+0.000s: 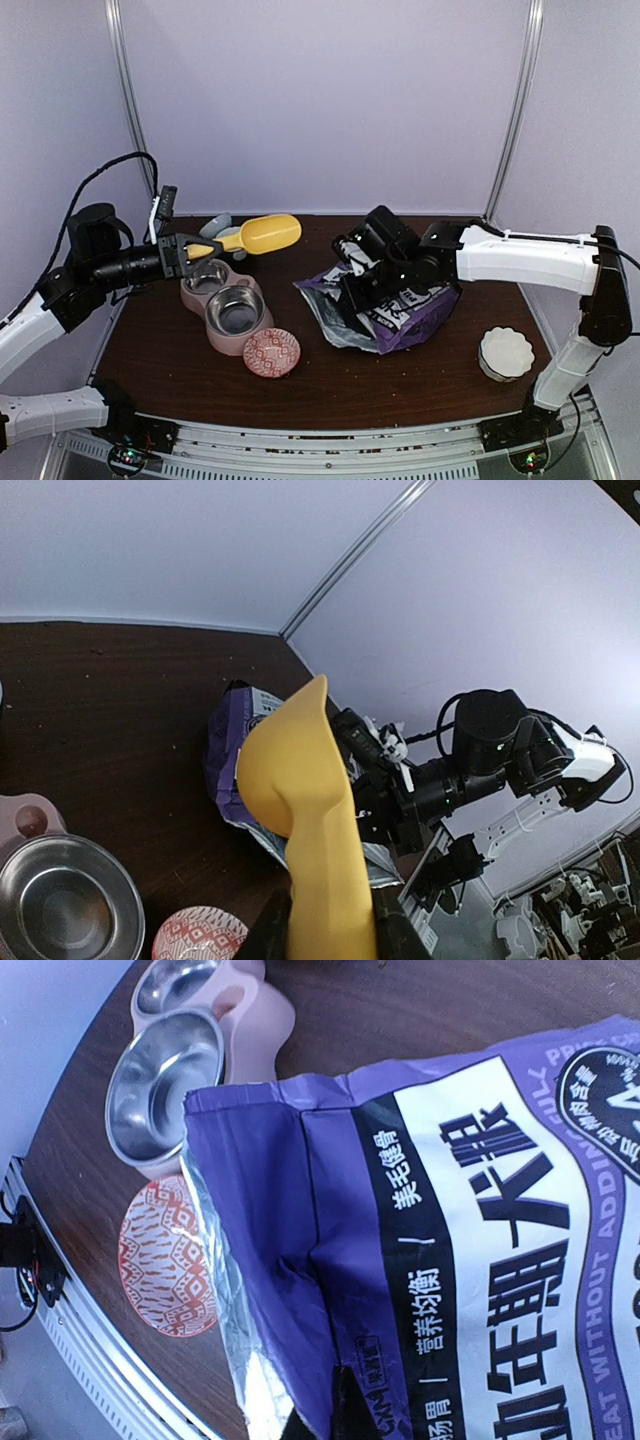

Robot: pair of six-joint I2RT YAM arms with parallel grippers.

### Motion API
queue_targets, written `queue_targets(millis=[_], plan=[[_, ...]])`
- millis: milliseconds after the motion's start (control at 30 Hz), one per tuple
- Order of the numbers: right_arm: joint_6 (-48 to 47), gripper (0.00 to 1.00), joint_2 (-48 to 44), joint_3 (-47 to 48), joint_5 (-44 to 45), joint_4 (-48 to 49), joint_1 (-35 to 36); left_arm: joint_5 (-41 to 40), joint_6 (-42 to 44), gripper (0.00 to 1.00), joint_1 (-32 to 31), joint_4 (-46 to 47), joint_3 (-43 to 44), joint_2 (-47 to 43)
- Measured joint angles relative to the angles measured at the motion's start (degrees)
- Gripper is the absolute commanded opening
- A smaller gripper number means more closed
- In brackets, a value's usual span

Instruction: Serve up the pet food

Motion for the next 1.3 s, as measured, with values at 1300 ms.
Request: queue_targets(millis=[1300], plan=[[8.4,0.0,1.9,-0.2,6.4,11.5,8.3,-19.1,9.6,0.0,-21.8,-4.0,3.8,25.0]])
